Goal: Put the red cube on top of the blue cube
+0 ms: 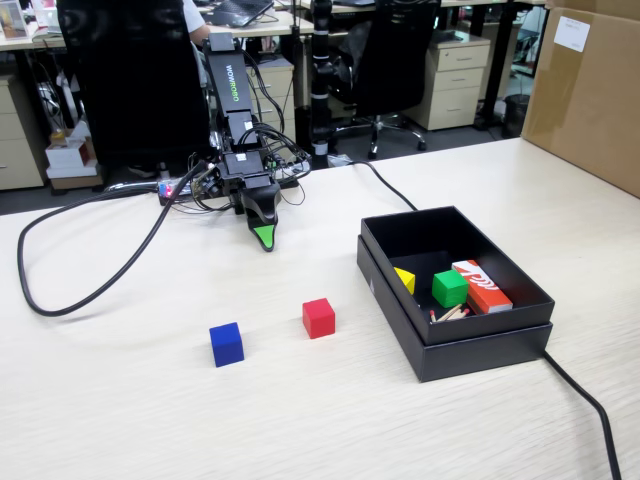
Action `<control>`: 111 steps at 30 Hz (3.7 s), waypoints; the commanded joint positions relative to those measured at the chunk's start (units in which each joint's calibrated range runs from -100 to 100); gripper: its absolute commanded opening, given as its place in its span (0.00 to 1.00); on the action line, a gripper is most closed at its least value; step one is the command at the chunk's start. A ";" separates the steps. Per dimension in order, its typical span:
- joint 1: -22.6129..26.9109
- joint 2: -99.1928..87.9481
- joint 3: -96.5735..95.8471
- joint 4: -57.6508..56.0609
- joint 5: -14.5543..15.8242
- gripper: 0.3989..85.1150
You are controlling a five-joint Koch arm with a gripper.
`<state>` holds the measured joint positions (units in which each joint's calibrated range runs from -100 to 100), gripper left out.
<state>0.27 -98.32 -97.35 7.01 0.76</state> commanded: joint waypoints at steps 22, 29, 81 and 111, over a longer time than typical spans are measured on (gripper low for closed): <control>0.00 0.15 -0.11 -2.82 0.24 0.57; 0.00 0.15 -0.11 -2.82 0.24 0.57; 0.44 0.15 -0.11 -2.82 -0.15 0.56; 3.52 27.81 63.81 -48.26 2.98 0.52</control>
<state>3.74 -76.31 -42.49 -36.90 3.74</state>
